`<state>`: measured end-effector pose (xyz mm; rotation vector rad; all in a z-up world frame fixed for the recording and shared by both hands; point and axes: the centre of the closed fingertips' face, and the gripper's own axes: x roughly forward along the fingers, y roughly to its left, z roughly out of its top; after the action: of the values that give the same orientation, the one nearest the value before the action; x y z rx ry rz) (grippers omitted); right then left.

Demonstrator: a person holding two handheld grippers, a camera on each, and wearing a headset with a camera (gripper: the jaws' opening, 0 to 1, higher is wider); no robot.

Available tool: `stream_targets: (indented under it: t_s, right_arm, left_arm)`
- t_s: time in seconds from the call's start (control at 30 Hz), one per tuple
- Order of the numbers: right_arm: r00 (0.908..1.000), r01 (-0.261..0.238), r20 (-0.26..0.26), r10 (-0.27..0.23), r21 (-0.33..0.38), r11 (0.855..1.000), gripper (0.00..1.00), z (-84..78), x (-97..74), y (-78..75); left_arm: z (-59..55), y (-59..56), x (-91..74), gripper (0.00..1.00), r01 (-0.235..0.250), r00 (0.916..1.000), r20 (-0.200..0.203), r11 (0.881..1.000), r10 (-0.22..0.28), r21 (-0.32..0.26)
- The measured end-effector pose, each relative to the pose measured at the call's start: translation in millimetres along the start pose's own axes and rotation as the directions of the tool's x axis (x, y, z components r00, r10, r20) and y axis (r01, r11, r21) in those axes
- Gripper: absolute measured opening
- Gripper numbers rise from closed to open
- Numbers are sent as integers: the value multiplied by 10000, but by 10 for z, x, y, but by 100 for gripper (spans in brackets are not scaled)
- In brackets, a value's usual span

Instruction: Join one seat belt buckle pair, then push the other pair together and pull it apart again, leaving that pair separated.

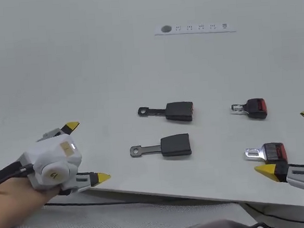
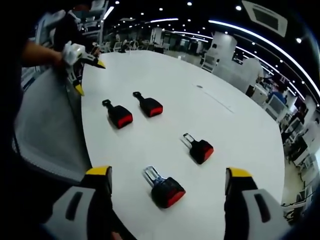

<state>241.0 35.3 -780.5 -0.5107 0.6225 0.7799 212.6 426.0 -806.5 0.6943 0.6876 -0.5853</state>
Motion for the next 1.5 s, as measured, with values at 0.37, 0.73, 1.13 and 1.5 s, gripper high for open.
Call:
stream_targets:
  t_s: [0.37,0.73,1.13,1.5]
  right_arm:
    - [9990,-445,-57,443,-408,9982,82,55,-7,45]
    - [9930,-1130,-521,1063,-1492,9823,66,-24,15,36]
    - [9643,-2517,-1386,2256,-2152,9436,47,-258,172,144]
    - [9254,-3607,-2317,2999,-2956,8846,37,-440,377,95]
  left_arm:
    - [19,-66,-10,89,243,9996,-153,9991,-238,344]
    - [-48,-159,5,74,1053,9912,-846,9935,-1015,422]
    - [447,-433,447,56,2184,9747,-830,9629,-2074,1588]
    - [865,-680,810,47,2781,9604,-632,9480,-2714,1549]
